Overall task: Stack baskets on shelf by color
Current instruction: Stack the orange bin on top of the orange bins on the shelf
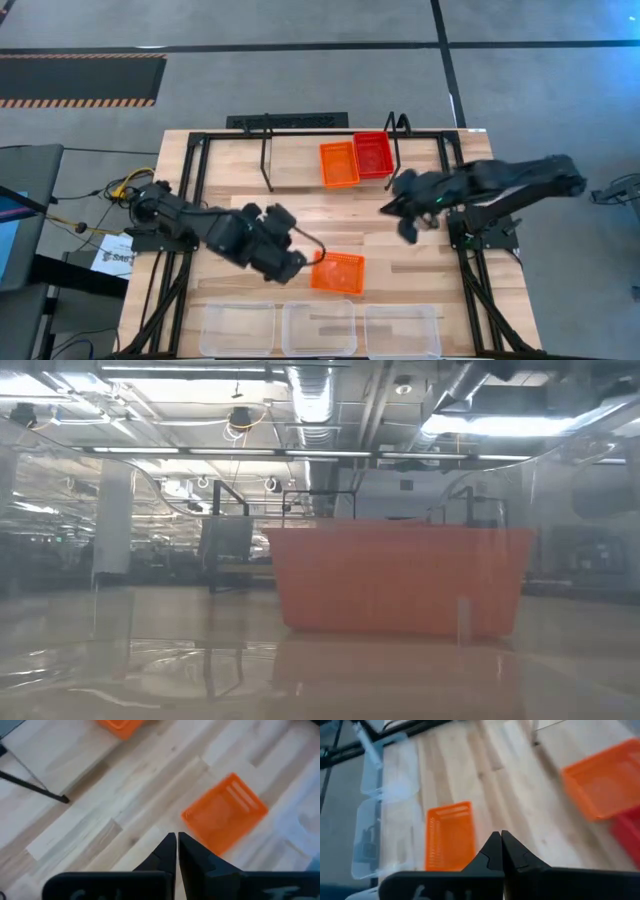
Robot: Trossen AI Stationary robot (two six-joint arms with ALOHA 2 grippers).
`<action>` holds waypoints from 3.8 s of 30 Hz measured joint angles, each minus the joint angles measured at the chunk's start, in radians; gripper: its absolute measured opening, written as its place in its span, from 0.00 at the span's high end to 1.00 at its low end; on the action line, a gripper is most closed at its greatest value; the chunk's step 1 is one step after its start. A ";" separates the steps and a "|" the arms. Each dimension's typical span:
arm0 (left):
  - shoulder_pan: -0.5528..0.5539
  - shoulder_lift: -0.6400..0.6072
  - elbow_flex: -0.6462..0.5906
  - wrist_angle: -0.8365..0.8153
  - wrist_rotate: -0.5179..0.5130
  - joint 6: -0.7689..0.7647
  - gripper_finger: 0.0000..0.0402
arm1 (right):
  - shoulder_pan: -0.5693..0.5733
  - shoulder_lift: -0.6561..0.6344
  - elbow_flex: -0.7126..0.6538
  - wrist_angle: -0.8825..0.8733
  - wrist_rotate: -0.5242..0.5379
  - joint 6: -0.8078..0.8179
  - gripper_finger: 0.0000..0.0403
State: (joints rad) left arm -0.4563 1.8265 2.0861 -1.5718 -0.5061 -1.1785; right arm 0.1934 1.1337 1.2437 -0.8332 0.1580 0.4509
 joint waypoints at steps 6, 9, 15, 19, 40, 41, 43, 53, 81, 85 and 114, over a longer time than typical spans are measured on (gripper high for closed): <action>-0.071 0.003 0.000 0.001 0.003 0.055 0.99 | 0.048 0.241 0.029 0.085 -0.071 0.027 0.95; -0.096 0.003 0.000 0.001 0.004 0.064 0.99 | 0.059 0.345 0.057 0.077 -0.116 0.054 0.90; -0.128 0.003 0.000 0.001 0.000 0.075 0.99 | 0.069 0.533 0.148 -0.027 -0.136 0.045 0.79; -0.142 0.003 0.000 0.001 -0.004 0.075 0.99 | 0.068 0.647 0.205 -0.089 -0.141 0.001 0.72; -0.152 0.004 -0.001 0.001 -0.017 0.075 0.99 | -0.012 0.885 0.299 -0.088 -0.261 -0.224 0.64; -0.152 0.004 -0.001 0.001 -0.018 0.073 0.99 | -0.015 0.884 0.299 -0.085 -0.264 -0.224 0.65; -0.152 0.004 -0.001 0.001 -0.018 0.071 0.99 | -0.021 0.879 0.298 -0.087 -0.264 -0.224 0.67; -0.152 0.004 -0.001 0.001 -0.030 0.069 0.99 | -0.025 0.894 0.297 -0.042 -0.276 -0.224 0.68; -0.152 0.005 -0.001 0.001 -0.051 0.096 0.99 | -0.128 0.645 0.456 -0.246 0.027 -0.075 0.99; -0.152 0.005 -0.001 0.001 -0.051 0.098 0.99 | -0.225 0.521 0.462 -0.211 0.153 0.008 0.99; -0.146 0.005 -0.001 0.001 -0.124 0.027 0.99 | -0.614 0.605 0.344 -0.094 -0.003 0.334 1.00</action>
State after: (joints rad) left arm -0.6018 1.8313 2.0850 -1.5709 -0.6304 -1.1516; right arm -0.4210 1.7391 1.5875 -0.9276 0.1551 0.7850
